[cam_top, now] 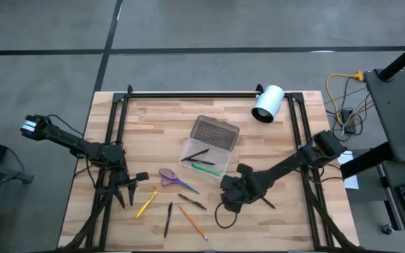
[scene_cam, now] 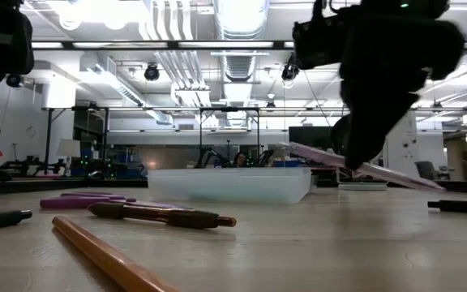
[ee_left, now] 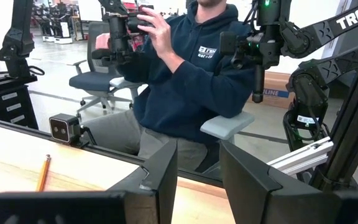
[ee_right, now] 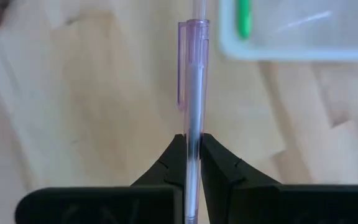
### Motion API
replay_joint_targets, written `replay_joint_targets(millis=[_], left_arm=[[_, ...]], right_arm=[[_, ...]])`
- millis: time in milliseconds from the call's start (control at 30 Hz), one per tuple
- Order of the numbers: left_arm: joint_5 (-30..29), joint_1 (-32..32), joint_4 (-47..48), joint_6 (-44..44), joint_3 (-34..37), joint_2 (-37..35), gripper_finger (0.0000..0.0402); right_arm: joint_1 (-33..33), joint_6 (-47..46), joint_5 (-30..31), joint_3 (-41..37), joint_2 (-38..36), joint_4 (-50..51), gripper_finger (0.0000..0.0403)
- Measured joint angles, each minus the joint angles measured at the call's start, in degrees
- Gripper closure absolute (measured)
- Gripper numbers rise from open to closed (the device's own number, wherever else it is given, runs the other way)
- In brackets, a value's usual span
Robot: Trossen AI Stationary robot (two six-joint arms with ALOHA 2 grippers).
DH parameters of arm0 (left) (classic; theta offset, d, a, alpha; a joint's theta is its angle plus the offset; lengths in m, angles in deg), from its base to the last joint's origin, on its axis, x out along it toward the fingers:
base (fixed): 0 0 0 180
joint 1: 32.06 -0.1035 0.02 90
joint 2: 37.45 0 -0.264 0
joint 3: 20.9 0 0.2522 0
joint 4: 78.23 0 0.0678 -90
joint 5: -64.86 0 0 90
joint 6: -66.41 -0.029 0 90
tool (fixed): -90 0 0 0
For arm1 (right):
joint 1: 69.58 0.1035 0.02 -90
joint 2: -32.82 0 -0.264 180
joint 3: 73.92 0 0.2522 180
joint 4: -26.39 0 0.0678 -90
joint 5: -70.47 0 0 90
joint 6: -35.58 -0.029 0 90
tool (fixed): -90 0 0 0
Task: Pick & place school supplies into a supply box
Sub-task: Put the violet pen into the supply box
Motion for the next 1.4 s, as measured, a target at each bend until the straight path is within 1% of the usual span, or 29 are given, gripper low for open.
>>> replay_joint_targets(millis=[133,267,500,633,733,800,900,1000,1200,1400], left_arm=[[0.0,0.0,0.0,0.0,0.0,0.0,0.0297],[0.0,0.0,0.0,0.0,-0.1,0.0,0.0297],[0.0,0.0,0.0,0.0,-0.1,0.0,0.0297],[0.0,0.0,0.0,0.0,-0.1,0.0,0.0297],[0.0,0.0,0.0,0.0,0.0,0.0,0.0297],[0.0,0.0,0.0,0.0,0.0,0.0,0.0297],[0.0,0.0,0.0,0.0,-0.1,0.0,0.0297],[0.0,0.0,0.0,0.0,0.0,0.0,0.0297],[0.0,0.0,0.0,0.0,-0.1,0.0,0.0297],[0.0,0.0,0.0,0.0,0.0,0.0,0.0297]], right_arm=[[-1.1,4.1,2.7,0.9,0.0,-0.2,0.0389],[-1.6,9.4,7.5,2.3,0.4,-0.1,0.0390],[-1.7,23.9,16.3,6.6,3.9,-0.1,0.0390],[-1.7,30.3,20.9,9.8,5.4,-0.2,0.0390],[-1.7,34.3,26.9,11.5,6.5,-0.2,0.0390],[-1.7,36.8,32.4,12.1,7.1,-0.4,0.0390],[-1.7,38.1,40.2,12.1,7.3,-1.1,0.0390],[-1.8,38.2,45.2,11.8,7.3,-1.0,0.0390],[-1.8,39.0,48.7,11.7,7.4,-1.3,0.0390],[-2.0,39.1,49.1,11.5,7.4,-1.5,0.0390]])
